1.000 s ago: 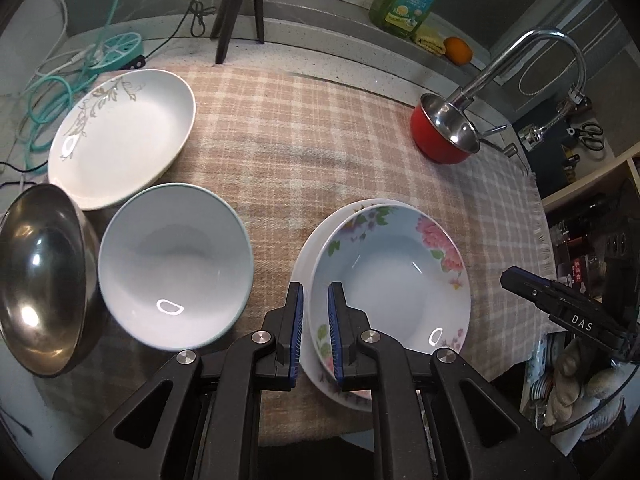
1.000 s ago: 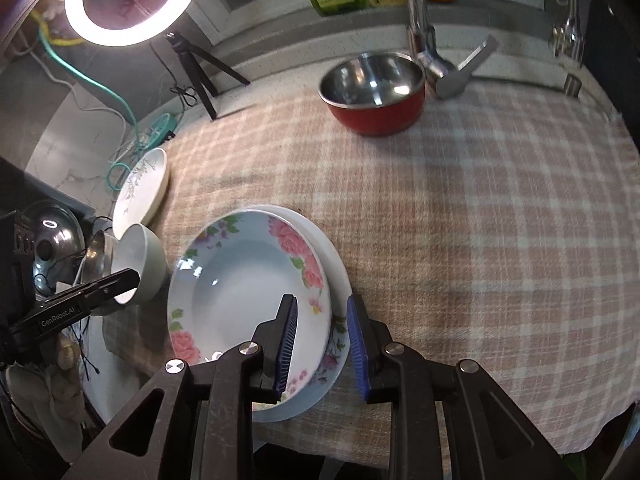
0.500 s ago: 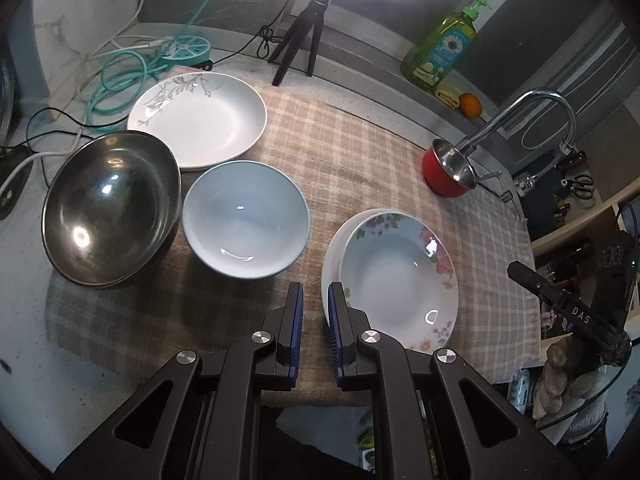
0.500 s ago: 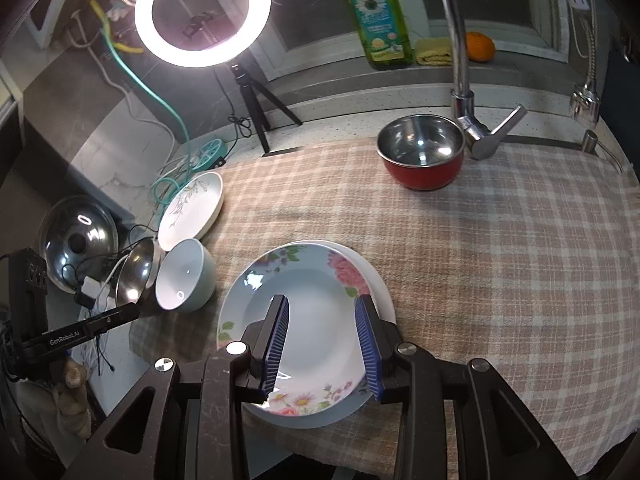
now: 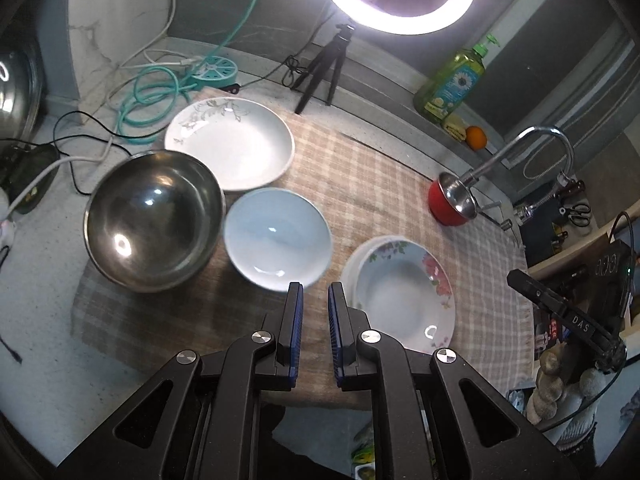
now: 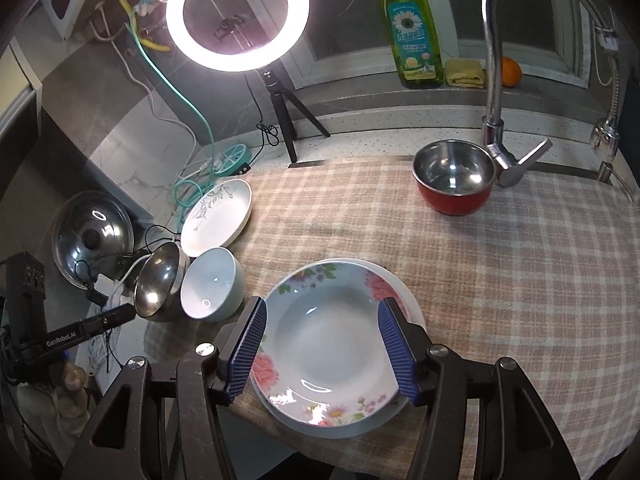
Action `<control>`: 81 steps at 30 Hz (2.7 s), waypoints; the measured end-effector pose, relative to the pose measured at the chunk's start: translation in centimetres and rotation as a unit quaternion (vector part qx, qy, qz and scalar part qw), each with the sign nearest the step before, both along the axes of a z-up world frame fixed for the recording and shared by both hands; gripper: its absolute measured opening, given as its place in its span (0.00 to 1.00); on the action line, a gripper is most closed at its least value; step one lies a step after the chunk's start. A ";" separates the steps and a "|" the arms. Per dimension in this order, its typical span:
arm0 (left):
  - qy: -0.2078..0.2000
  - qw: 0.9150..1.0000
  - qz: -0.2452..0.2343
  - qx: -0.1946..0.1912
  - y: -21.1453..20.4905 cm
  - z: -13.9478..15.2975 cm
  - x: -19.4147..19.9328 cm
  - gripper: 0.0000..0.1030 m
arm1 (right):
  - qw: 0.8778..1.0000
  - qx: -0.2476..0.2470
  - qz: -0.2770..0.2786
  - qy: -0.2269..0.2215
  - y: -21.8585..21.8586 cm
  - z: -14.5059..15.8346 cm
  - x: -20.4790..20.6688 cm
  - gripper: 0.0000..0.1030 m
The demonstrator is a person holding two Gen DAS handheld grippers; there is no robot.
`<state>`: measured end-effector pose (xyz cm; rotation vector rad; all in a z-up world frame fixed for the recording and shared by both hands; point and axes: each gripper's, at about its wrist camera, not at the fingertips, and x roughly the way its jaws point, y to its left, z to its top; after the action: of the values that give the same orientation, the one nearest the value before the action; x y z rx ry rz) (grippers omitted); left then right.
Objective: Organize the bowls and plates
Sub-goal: 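Open both tools and release the pink-rose plate rim, then move both tools to the rim of the white leaf-pattern plate, then close both tools on the leaf-pattern plate rim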
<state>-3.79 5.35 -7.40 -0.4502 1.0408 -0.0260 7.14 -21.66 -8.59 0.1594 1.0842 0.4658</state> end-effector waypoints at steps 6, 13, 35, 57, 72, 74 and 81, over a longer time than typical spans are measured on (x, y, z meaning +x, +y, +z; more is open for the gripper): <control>0.009 1.000 0.017 0.017 4.1 0.3 3.1 0.34 | 1.000 0.003 0.009 0.009 3.3 -0.1 2.1 0.53; 0.014 0.999 0.030 0.032 9.5 0.0 7.7 0.34 | 1.000 0.007 0.018 0.020 8.0 0.1 5.2 0.53; 0.081 0.997 -0.003 -0.005 17.0 -4.9 15.4 0.34 | 0.991 0.025 0.010 0.129 18.5 -6.1 13.6 0.51; 0.138 0.990 -0.022 -0.024 19.4 -10.6 19.4 0.21 | 0.981 0.006 0.010 0.195 23.1 -12.7 18.3 0.21; 0.150 0.988 -0.019 -0.029 19.7 -11.8 20.0 0.11 | 0.978 0.001 0.018 0.208 24.5 -14.7 19.6 0.12; 0.150 0.988 -0.020 -0.029 19.6 -11.9 20.0 0.11 | 0.978 0.001 0.018 0.209 24.5 -14.8 19.6 0.11; 0.147 0.989 -0.021 -0.027 19.5 -12.0 20.0 0.07 | 0.977 0.001 0.019 0.213 24.5 -15.2 19.8 0.08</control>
<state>16.23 24.81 -19.38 -0.4913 1.3421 -0.0257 26.95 2.86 -23.82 0.2479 1.5085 0.4787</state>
